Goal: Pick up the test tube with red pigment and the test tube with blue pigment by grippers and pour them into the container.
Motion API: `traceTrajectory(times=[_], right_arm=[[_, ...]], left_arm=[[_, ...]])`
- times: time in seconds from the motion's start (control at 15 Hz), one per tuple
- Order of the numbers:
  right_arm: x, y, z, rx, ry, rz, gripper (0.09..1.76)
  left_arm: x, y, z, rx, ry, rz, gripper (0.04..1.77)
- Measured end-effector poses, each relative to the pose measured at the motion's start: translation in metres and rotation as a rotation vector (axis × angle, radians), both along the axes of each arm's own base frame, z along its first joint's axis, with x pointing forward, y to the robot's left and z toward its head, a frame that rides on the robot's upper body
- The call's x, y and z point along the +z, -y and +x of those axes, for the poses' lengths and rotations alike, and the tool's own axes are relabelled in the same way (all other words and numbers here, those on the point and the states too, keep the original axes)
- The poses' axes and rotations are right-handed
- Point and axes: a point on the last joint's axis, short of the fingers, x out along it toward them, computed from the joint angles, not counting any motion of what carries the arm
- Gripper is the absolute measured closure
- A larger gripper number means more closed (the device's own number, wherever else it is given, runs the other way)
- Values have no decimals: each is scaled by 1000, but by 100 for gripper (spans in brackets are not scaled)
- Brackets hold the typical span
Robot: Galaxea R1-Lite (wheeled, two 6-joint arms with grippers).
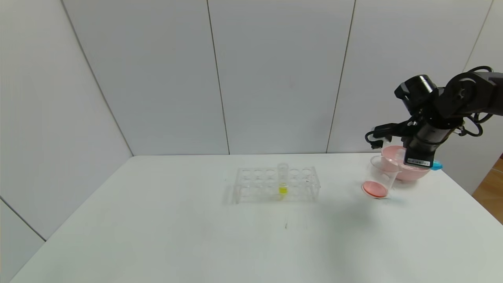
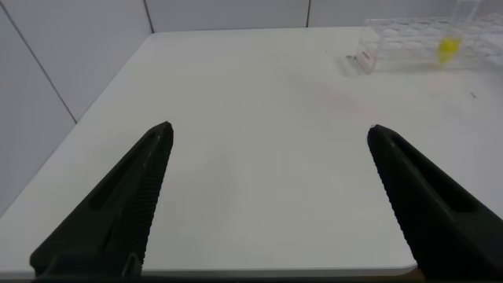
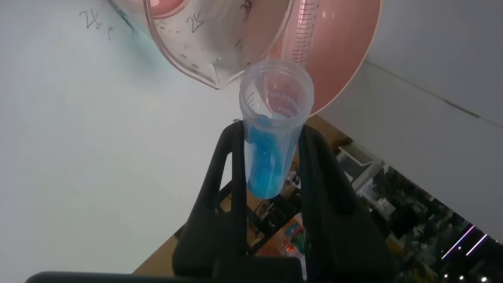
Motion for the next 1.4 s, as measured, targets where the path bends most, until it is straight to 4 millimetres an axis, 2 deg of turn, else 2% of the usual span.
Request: traceTrajectory(times=[0.93, 1.4], right_arm=[[-2, -12, 2, 16, -22, -208, 138], [-2, -14, 6, 58, -17, -246, 138]], left_arm=[[0, 0, 0, 0, 0, 0, 5], [0, 0, 0, 0, 0, 0, 5]])
